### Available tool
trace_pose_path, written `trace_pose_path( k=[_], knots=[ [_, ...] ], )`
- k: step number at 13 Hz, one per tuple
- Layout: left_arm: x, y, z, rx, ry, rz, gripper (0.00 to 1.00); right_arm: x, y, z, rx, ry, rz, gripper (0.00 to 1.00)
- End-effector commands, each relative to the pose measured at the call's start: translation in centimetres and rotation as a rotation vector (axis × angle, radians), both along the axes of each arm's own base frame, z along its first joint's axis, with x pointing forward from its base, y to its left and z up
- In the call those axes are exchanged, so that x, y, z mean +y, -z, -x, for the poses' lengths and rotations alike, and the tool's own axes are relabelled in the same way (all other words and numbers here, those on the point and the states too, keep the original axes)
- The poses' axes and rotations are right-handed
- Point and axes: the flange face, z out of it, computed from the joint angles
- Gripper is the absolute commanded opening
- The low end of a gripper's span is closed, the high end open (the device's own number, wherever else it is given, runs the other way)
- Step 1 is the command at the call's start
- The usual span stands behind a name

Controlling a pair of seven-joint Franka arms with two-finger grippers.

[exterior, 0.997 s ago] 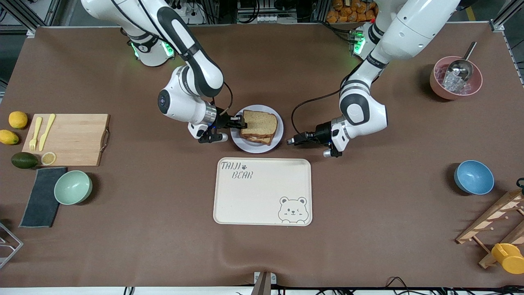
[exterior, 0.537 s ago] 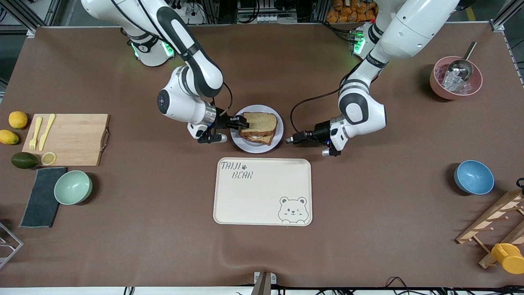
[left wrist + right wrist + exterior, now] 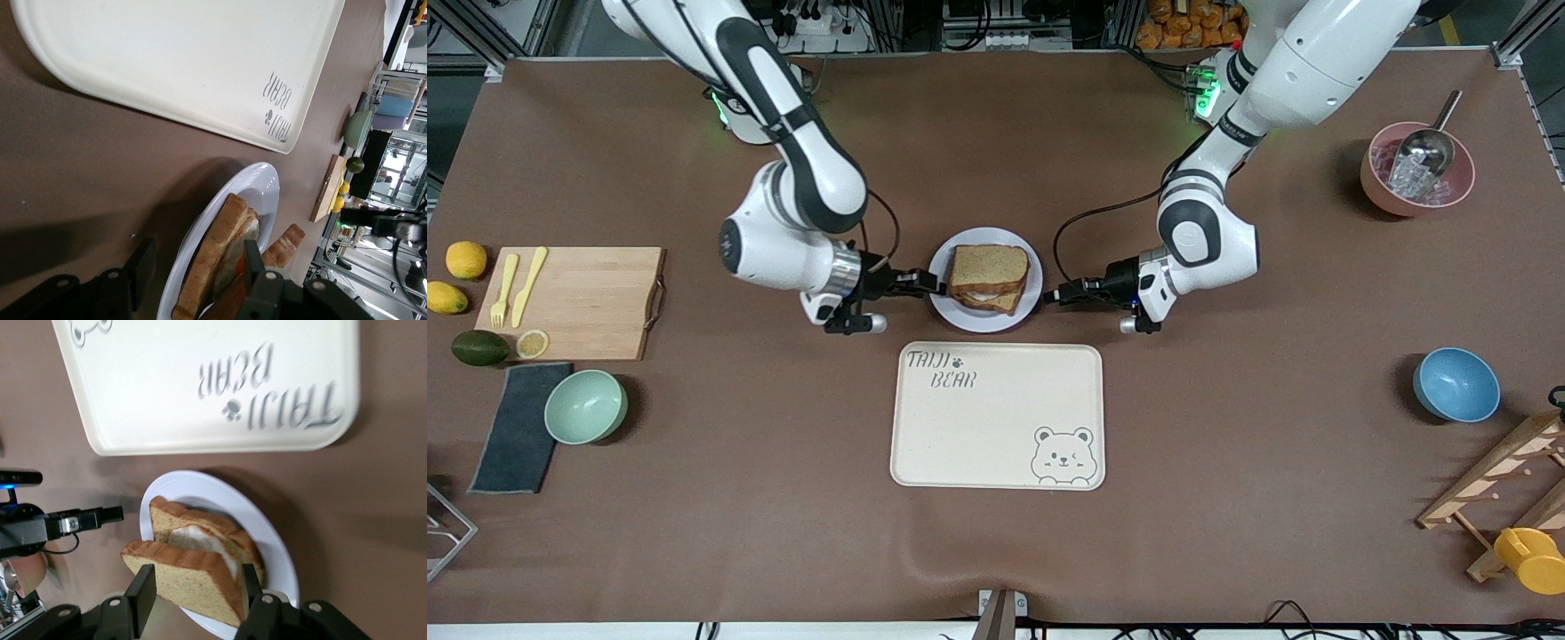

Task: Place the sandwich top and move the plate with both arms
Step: 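Open the right gripper and draw the right arm back to rest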

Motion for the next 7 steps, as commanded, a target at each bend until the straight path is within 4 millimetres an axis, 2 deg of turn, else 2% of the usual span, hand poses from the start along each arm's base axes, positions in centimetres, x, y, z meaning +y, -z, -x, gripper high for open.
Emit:
trace_pose_path(
  k=[1,3,5,7],
  knots=[
    [-0.7,0.5,1.2,-0.013,0.042,0.063,0.60,-2.9,-4.3,-3.3,0.028,-0.013,0.080,0.60],
    [-0.2,1.3,1.2,-0.028,0.052,0.067,0.60,-6.4,-7.3,-5.9,0.038,-0.011,0.092,0.61],
    [-0.2,1.9,1.5,-0.051,0.074,0.067,0.61,-11.7,-10.3,-8.5,0.030,0.001,0.131,0.66],
    [-0.2,2.6,1.7,-0.044,0.076,0.067,0.60,-17.8,-12.2,-10.1,0.024,0.034,0.182,0.83]
  ],
)
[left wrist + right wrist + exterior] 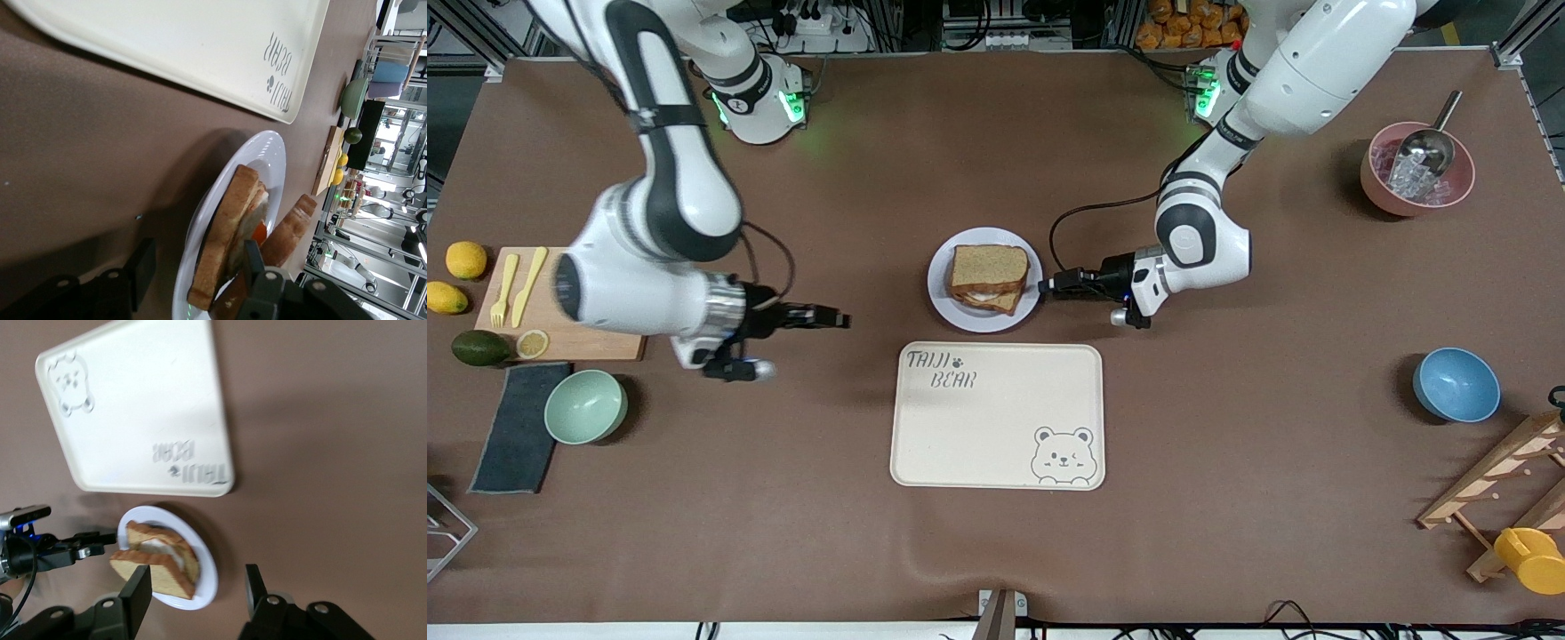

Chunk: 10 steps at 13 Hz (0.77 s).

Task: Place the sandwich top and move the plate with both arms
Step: 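Open the right gripper and draw the right arm back to rest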

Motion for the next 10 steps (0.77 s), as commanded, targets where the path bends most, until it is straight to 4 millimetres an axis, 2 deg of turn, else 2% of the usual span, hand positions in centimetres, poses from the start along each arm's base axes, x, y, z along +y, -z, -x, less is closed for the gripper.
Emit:
trace_pose_path(
  k=[1,4,6,8,10],
  knots=[
    [-0.2,0.6,0.4,-0.012,0.003,0.026,0.60,-5.7,-2.6,-1.7,-0.016,0.006,0.111,0.99],
    [-0.2,1.7,0.8,-0.035,0.027,0.028,0.56,-11.6,-6.6,-1.9,-0.059,-0.055,0.243,1.00],
    [-0.4,1.7,0.8,-0.034,0.022,0.032,0.53,-15.3,-9.1,-2.0,-0.088,-0.147,0.313,1.00],
    [-0.9,1.6,1.0,-0.029,0.011,0.040,0.53,-18.1,-12.0,-1.8,-0.134,-0.201,0.369,1.00],
    [-1.2,1.7,1.1,-0.029,0.015,0.043,0.52,-20.3,-16.0,-0.7,-0.196,-0.278,0.432,1.00]
  ],
)
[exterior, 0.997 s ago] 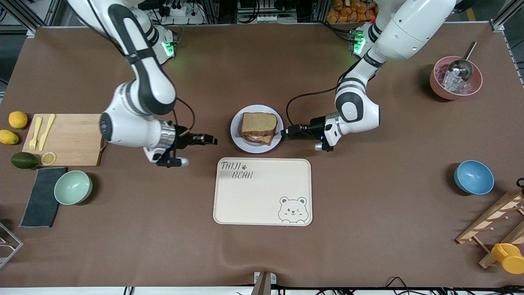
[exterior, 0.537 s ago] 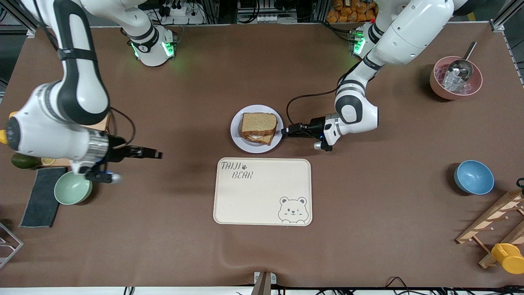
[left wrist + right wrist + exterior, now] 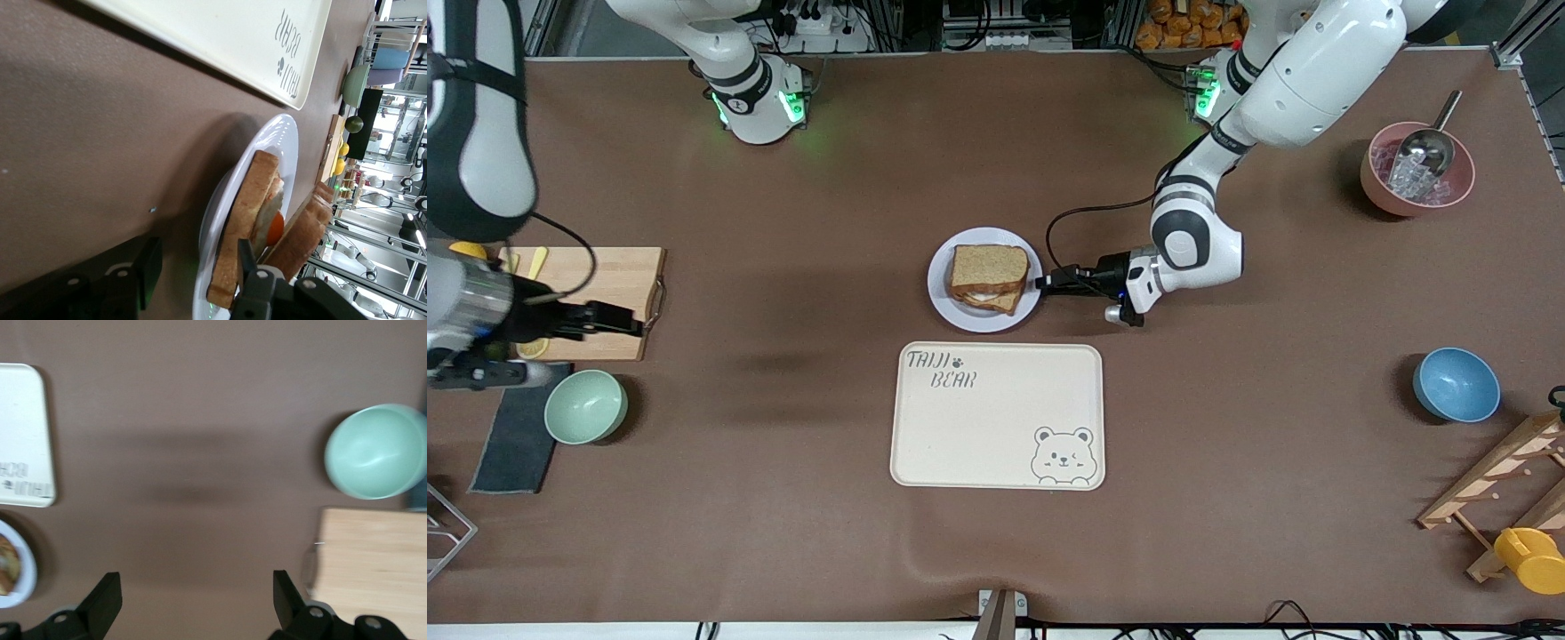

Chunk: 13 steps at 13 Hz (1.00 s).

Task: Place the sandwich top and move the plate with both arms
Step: 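Open the right gripper and draw the right arm back to rest, then move the held plate with the left gripper toward the white tray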

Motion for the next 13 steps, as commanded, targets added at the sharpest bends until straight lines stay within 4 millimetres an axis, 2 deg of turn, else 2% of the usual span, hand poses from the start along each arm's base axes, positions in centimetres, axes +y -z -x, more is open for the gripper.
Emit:
trace_pose_path(
  k=[1,3,5,7,8,10,12,13],
  knots=[
    [-0.6,0.0,0.0,-0.011,-0.010,0.023,0.50,-1.8,-6.0,2.4,-0.055,-0.093,0.050,1.00],
    [-0.6,0.4,0.1,-0.017,-0.003,0.024,0.49,-2.8,-10.6,5.2,-0.089,-0.093,0.048,1.00],
    [-0.7,1.1,0.4,-0.026,-0.001,0.029,0.49,-2.7,-15.0,8.0,-0.147,-0.095,0.054,1.00],
    [-0.9,1.7,0.8,-0.042,-0.004,0.036,0.46,-2.3,-17.0,9.3,-0.179,-0.102,0.057,1.00],
    [-0.9,1.7,0.9,-0.039,-0.005,0.038,0.46,-2.3,-17.8,9.8,-0.193,-0.103,0.059,1.00],
    [-1.2,1.6,1.0,-0.037,-0.003,0.043,0.41,-2.2,-18.0,10.2,-0.189,-0.122,0.057,1.00],
    [-1.6,1.4,1.1,-0.040,0.000,0.049,0.24,-2.1,-17.0,9.5,-0.189,-0.123,0.062,1.00],
    [-1.6,1.5,1.0,-0.040,-0.001,0.049,0.19,-2.2,-16.6,9.0,-0.196,-0.120,0.079,1.00]
  ],
)
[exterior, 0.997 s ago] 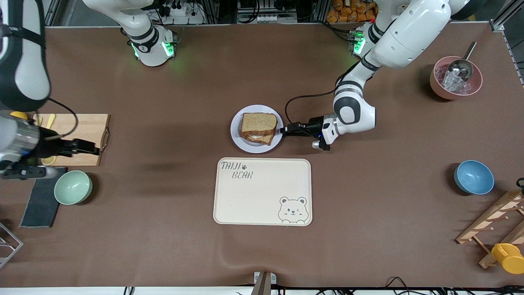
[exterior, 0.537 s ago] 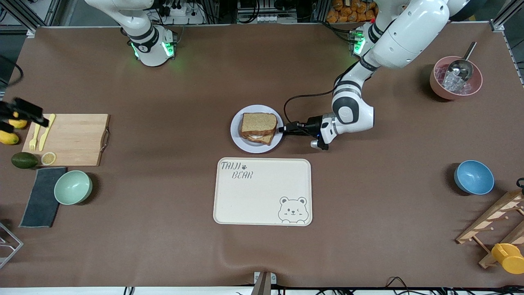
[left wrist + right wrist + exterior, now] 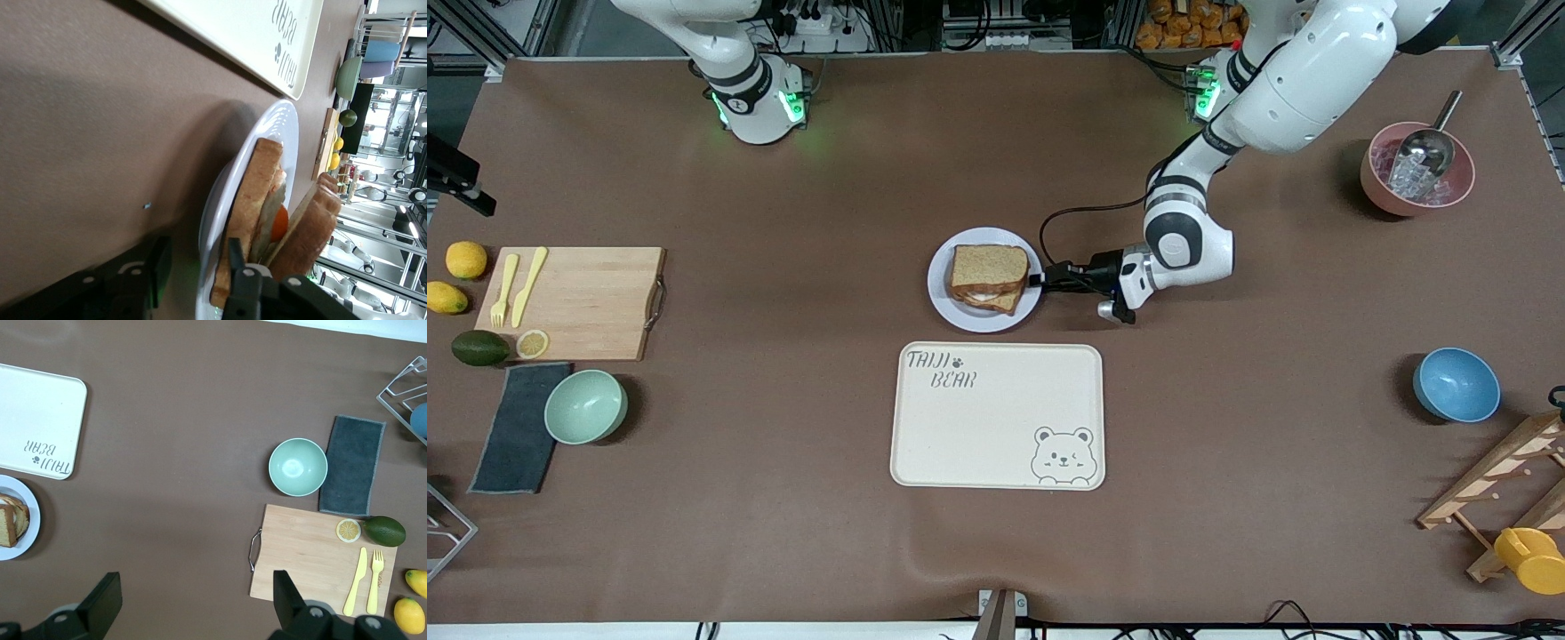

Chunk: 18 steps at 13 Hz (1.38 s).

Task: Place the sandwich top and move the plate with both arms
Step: 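Move the held plate with the left gripper toward the white tray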

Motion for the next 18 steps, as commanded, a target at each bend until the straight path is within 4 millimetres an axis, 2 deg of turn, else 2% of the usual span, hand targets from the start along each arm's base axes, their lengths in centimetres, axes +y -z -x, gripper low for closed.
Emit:
trace_pose_path(
  k=[1,2,6,10,13,18],
  knots=[
    [-0.7,0.2,0.0,-0.009,-0.015,0.023,0.12,0.2,1.0,-1.0,-0.022,-0.017,0.072,1.00],
    [-1.0,0.1,0.2,-0.009,-0.020,0.029,0.00,0.9,0.9,-1.3,-0.032,-0.024,0.087,1.00],
    [-1.5,-0.2,0.2,-0.028,-0.010,0.039,0.00,2.8,1.3,-1.4,-0.016,0.025,0.073,1.00],
    [-3.1,-1.2,0.6,-0.072,0.001,0.109,0.00,3.1,1.3,-1.4,-0.012,0.018,0.074,1.00],
    [-3.2,-1.5,0.4,-0.080,0.000,0.120,0.00,3.3,1.3,-1.4,-0.010,0.015,0.075,1.00],
    [-4.6,-3.6,0.2,-0.091,-0.009,0.177,0.00,4.1,1.4,-1.4,-0.005,0.000,0.079,1.00]
  ],
)
